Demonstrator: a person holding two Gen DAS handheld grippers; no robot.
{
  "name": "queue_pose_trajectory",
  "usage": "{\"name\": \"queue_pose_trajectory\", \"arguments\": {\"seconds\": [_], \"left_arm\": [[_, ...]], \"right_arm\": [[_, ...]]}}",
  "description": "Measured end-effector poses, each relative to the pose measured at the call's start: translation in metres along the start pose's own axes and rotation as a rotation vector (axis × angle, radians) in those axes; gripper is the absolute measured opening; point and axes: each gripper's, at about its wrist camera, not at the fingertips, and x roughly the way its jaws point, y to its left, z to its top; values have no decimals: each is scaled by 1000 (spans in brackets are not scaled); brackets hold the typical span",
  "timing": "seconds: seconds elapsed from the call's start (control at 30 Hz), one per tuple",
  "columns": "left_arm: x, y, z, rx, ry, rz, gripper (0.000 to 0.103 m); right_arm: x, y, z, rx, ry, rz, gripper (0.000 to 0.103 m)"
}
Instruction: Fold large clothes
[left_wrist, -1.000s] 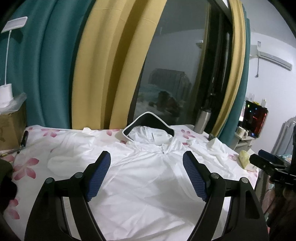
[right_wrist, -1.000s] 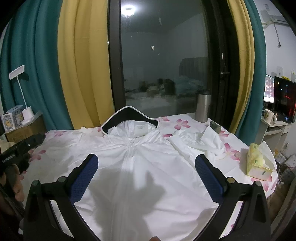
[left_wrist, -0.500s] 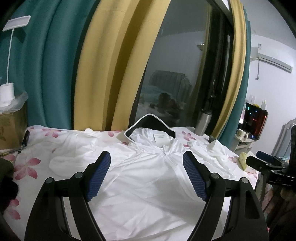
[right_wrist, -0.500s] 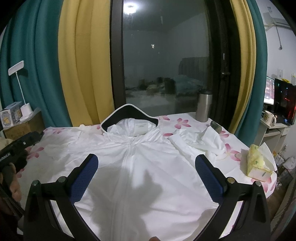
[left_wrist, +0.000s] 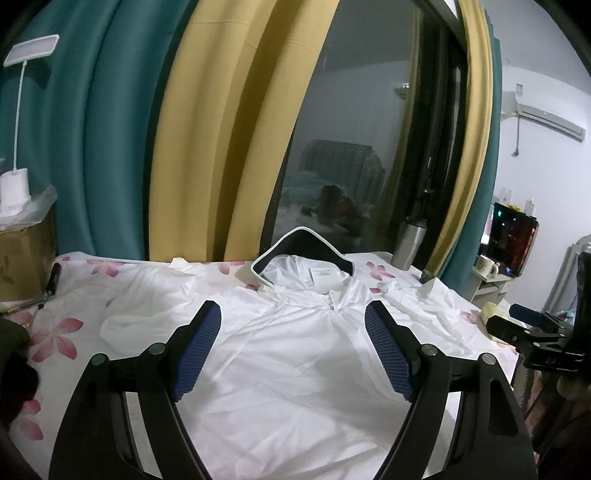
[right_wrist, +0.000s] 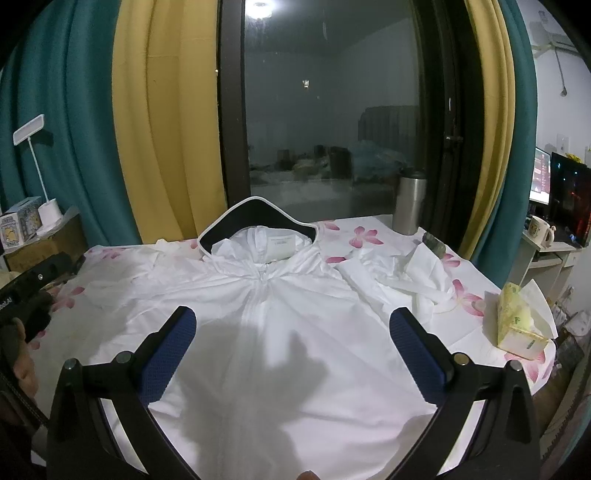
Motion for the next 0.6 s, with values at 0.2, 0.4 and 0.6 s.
{"name": "queue_pose_trajectory", "arguments": {"seconds": [0.2,0.4,0.6], "left_arm": [[11,-6,1,13,26,12,83],[31,-11,5,31,57,34,83],[60,-10,8,-3,112,47,83]], "right_arm": [[13,-7,-3,5,28,1,102],[38,-32,-5,-4,69,-44,102],[65,-68,5,-42,98,-98,102]]}}
